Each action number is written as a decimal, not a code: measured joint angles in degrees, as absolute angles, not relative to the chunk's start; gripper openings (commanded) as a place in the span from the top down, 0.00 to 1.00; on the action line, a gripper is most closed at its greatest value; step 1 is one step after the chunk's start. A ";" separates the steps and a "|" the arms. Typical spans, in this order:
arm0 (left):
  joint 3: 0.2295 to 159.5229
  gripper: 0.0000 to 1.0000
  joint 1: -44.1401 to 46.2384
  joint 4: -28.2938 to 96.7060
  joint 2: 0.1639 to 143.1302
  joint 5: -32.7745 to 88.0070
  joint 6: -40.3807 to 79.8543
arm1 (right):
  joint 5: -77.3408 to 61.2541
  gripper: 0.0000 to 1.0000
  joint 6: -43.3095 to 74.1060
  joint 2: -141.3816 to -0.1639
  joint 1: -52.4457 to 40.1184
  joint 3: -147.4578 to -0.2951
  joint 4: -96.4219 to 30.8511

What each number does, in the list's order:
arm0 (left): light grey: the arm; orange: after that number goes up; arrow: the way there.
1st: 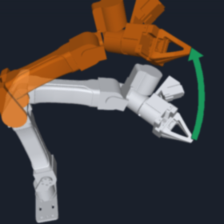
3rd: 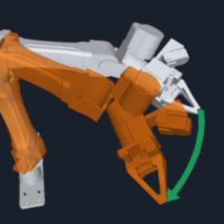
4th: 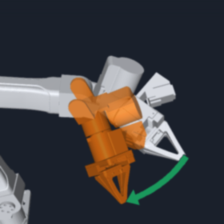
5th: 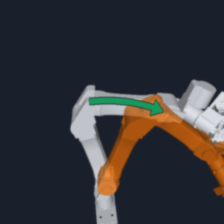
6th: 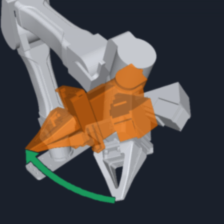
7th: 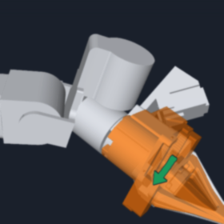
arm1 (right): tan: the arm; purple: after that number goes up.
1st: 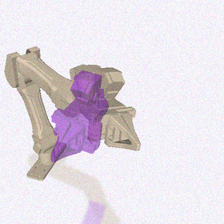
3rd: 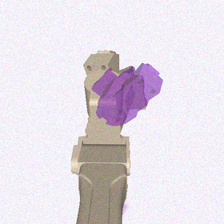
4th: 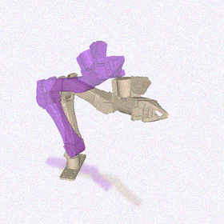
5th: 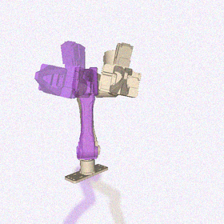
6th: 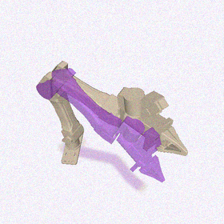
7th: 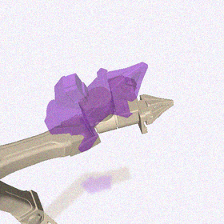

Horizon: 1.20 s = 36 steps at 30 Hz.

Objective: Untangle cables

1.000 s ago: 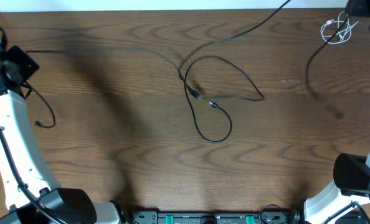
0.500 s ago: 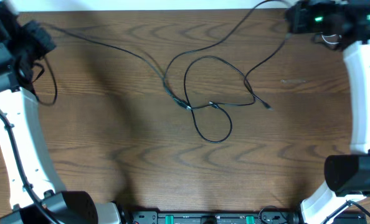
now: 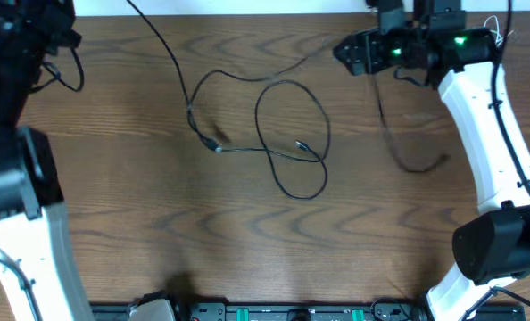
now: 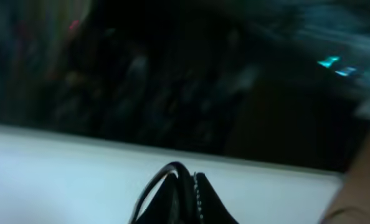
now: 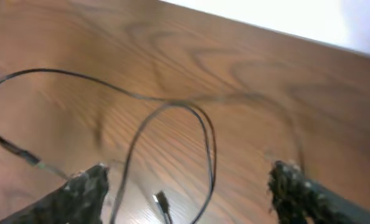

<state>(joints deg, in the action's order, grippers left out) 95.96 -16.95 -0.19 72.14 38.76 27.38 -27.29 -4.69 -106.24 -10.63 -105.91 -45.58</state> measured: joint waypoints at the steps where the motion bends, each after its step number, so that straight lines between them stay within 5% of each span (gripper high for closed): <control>1: 96.16 0.93 -16.80 -2.20 71.53 38.94 29.50 | -28.71 0.16 -5.65 -106.24 -11.35 -105.91 -44.91; 10: 96.36 0.93 -15.84 -10.11 71.31 39.35 42.19 | -38.26 0.16 -9.19 -106.24 -18.79 -105.91 -39.99; 30: 96.36 0.93 -12.91 -10.11 72.34 39.35 45.10 | -45.34 0.25 1.17 -116.18 -34.46 -105.95 -18.57; 33: 96.36 0.93 -12.91 -9.30 72.34 39.35 45.17 | -44.47 0.38 3.75 -119.26 -35.40 -105.95 -13.78; 36: 96.33 0.93 -12.91 -7.35 72.34 39.35 45.19 | -43.79 0.71 5.34 -121.16 -36.16 -105.93 -9.93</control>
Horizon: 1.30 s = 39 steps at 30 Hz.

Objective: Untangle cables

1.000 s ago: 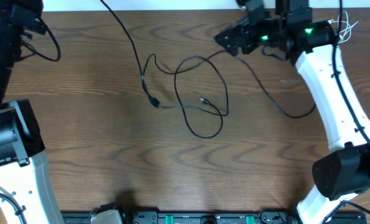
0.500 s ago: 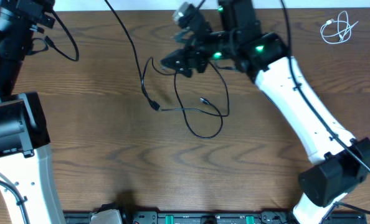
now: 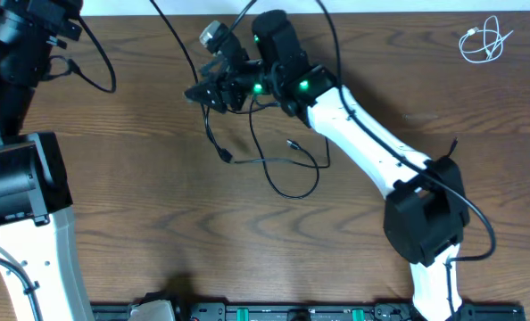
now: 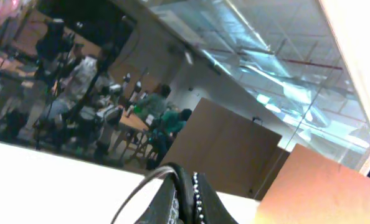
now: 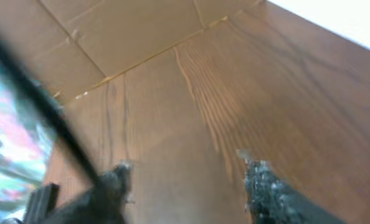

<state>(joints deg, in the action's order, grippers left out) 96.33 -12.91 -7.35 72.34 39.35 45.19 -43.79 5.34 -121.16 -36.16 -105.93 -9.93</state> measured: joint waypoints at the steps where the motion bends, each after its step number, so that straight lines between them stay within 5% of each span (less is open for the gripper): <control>1: 96.36 0.93 -12.91 -6.52 72.34 39.35 45.19 | -43.46 0.88 5.96 -121.38 -36.27 -105.93 -9.78; 2: 96.36 0.93 -12.91 -5.58 72.34 39.35 45.19 | -42.70 0.99 6.07 -121.51 -36.51 -105.93 -9.58; 18: 96.38 0.93 -12.91 30.20 75.72 39.33 27.55 | -17.32 0.99 5.89 -116.42 -30.79 -105.91 -9.43; 39: 96.38 0.93 -12.91 34.65 83.20 39.33 20.18 | -15.00 0.99 -4.89 -92.79 -28.62 -105.95 -15.11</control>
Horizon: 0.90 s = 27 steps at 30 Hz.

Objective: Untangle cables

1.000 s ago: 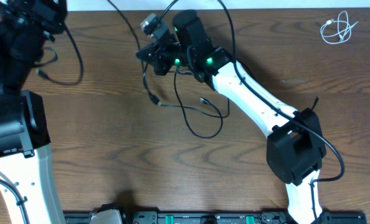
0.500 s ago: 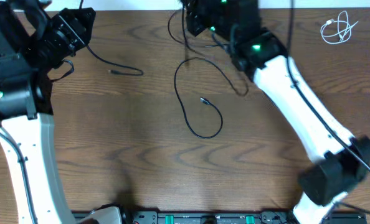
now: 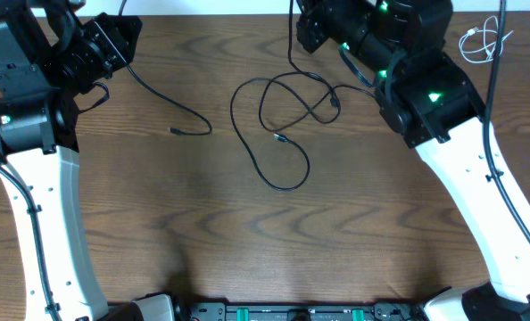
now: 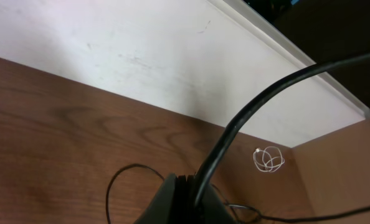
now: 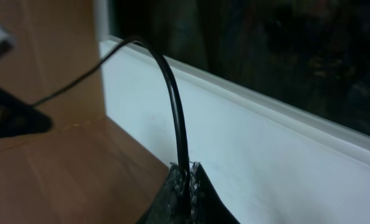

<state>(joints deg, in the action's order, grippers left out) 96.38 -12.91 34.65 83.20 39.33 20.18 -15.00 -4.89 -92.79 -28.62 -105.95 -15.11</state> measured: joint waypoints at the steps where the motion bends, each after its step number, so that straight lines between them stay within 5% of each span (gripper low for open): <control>1: 96.38 0.93 -12.91 34.65 83.20 39.33 19.94 | -15.59 0.99 -4.89 -92.60 -28.62 -105.95 -15.20; 27: 96.36 0.93 -8.16 46.50 87.44 39.33 5.76 | -15.66 0.99 3.33 -93.12 -17.26 -105.95 -40.80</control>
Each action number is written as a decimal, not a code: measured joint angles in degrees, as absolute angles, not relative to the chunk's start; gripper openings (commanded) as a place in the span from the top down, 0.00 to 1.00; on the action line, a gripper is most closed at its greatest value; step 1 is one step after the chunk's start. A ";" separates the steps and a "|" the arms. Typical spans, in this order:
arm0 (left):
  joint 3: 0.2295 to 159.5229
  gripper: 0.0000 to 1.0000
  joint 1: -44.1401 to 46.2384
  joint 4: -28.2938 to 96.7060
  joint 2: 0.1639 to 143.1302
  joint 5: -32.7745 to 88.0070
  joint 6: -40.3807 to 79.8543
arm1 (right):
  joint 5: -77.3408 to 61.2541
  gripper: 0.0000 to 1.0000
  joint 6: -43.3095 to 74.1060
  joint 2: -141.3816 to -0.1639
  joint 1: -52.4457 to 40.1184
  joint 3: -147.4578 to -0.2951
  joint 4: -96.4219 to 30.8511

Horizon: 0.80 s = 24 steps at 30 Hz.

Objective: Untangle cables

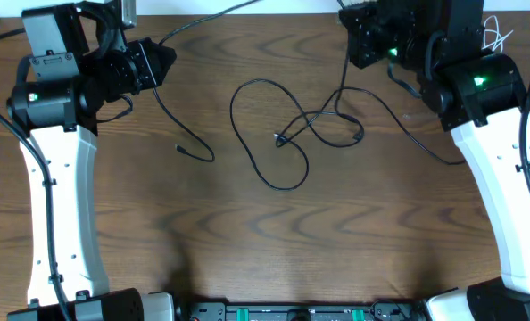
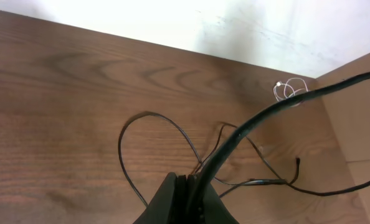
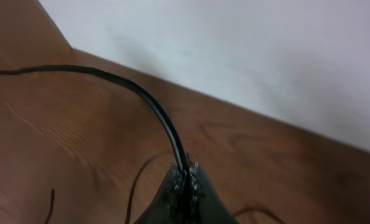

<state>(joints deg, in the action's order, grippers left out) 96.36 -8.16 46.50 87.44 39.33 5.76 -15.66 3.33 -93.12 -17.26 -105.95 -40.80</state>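
Note:
Thin black cables lie looped over each other mid-table, the tangle [image 1: 280, 138] around a small plug. My left gripper [image 1: 156, 62] is raised at the upper left, shut on a black cable whose free end [image 1: 185, 151] lies apart from the tangle. In the left wrist view that gripper [image 2: 194, 186] pinches the cable close to the lens. My right gripper [image 1: 354, 49] is at the upper right, shut on a cable that drops into the tangle. The right wrist view shows the gripper [image 3: 184, 177] clamped on it.
A small white coiled cable [image 1: 492, 36] lies at the table's far right corner, also seen in the left wrist view as the white coil [image 2: 289, 90]. One black strand trails right to a loose end [image 1: 452, 160]. The brown wooden table [image 1: 247, 241] ends at a white wall behind.
Both grippers have shifted right, still shut on their cables. The tangle has stretched rightward, with one strand now trailing to the right side. The left cable's free end sits slightly lower.
At first the cables lay tangled mid-table, my right gripper open at the upper right, my left shut on a cable at the far left. Then the right gripper was open by the tangle's upper left. Later both were shut on cables, the left cable apart from the loops.

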 measured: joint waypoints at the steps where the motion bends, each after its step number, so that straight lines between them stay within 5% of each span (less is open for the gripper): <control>1: 96.36 0.93 -8.14 46.50 87.44 39.33 5.69 | -15.66 0.99 3.38 -93.41 -17.10 -105.95 -41.21; 24: 96.14 0.93 -8.14 47.66 87.77 38.63 5.45 | -29.71 0.99 5.10 -114.28 -17.02 -105.95 -43.68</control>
